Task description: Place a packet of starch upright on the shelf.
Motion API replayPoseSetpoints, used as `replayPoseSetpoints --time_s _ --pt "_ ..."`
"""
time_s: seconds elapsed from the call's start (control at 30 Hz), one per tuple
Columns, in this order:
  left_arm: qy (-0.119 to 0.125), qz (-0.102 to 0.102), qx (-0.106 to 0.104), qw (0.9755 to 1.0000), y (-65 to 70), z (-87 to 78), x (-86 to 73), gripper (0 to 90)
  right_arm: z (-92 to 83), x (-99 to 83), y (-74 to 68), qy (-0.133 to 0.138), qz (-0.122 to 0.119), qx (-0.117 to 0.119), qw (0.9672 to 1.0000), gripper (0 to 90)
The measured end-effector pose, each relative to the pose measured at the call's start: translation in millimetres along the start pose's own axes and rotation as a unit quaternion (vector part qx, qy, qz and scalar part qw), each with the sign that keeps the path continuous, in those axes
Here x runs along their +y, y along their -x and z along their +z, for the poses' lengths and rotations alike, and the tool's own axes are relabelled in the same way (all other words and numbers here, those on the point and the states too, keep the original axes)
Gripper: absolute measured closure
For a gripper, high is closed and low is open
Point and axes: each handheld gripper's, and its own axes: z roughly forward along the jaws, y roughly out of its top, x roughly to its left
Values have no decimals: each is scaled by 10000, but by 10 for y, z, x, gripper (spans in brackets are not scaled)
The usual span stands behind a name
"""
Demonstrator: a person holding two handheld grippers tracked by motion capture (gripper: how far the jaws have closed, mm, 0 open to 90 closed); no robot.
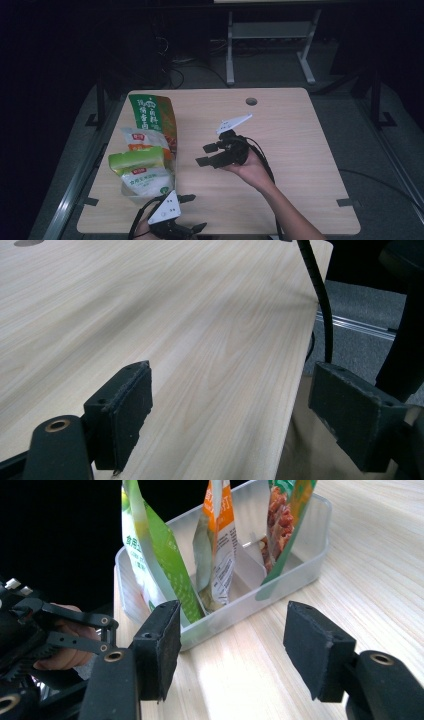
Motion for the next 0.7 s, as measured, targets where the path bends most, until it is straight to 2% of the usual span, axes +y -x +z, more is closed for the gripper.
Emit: replayPoseSetpoints --time_s 0.7 --pt "43 -35 28 10000 -18 -16 0 174 -252 -180 129 13 225 -292 9993 358"
